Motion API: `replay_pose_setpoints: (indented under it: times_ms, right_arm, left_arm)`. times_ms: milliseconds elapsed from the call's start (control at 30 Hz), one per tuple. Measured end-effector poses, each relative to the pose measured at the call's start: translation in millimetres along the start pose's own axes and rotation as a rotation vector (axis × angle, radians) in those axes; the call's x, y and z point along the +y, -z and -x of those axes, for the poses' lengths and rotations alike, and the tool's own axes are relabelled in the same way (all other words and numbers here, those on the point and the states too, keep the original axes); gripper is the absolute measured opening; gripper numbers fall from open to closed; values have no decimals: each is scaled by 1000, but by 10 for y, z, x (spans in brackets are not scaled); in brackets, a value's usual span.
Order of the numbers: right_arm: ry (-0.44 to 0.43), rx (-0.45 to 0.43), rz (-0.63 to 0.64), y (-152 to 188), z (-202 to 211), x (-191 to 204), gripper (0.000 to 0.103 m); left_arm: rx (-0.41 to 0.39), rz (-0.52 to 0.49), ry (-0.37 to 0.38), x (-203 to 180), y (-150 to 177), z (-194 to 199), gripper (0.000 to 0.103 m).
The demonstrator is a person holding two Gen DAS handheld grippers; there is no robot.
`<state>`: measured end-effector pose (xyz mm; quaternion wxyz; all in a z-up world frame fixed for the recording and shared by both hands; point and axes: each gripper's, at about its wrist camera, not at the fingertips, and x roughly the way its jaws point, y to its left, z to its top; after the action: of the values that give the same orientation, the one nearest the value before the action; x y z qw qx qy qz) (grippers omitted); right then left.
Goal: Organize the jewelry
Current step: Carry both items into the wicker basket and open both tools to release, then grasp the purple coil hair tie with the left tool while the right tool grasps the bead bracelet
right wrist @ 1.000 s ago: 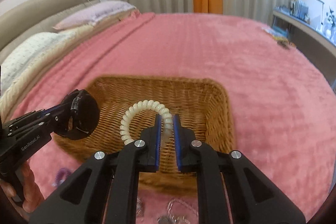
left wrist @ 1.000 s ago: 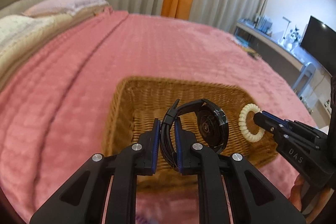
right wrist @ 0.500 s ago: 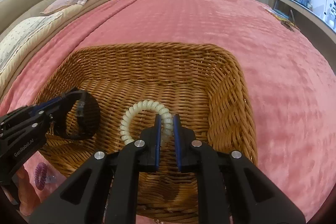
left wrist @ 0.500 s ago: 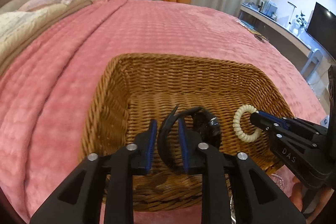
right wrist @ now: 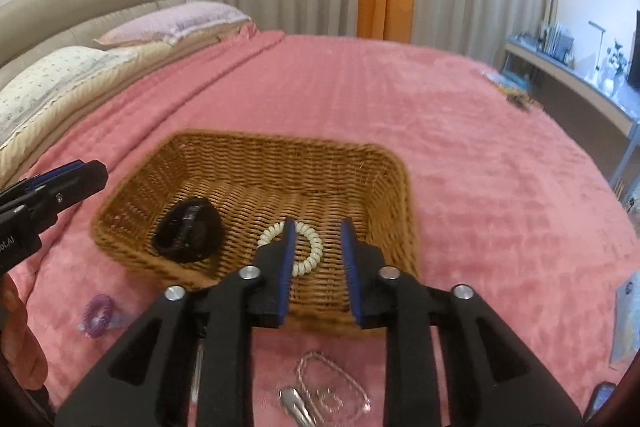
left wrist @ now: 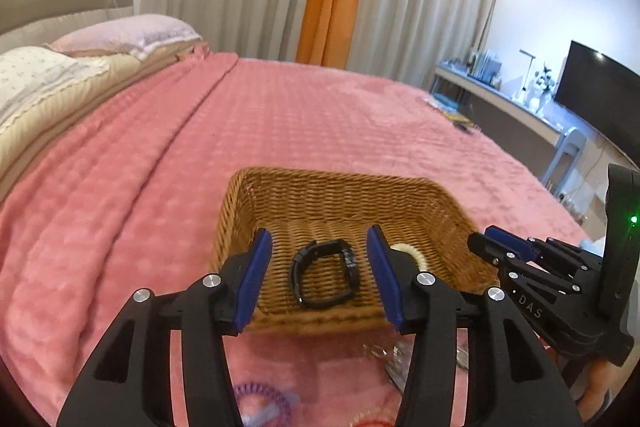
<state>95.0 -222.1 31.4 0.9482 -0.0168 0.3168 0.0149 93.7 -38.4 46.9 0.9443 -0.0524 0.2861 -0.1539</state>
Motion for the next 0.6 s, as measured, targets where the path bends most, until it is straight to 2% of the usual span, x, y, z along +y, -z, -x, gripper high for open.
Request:
replay_pose_setpoints:
  times_ms: [200,333,467,600]
  right_arm:
    - [22,-63,19,93,458,41,26]
    - [23,-96,13,171,717,18,51]
    - [-11,-131,-16,284,958,-168,51]
    - [-29,-130,-30,417,1044,-267,51]
  left_arm:
    - [-46,6,11,-14,119,388,54]
    - [-57,10,1,49,224,620,60]
    - [-51,39,-6,246,356,810,61]
    - [-17,90,-10,503,488,881,61]
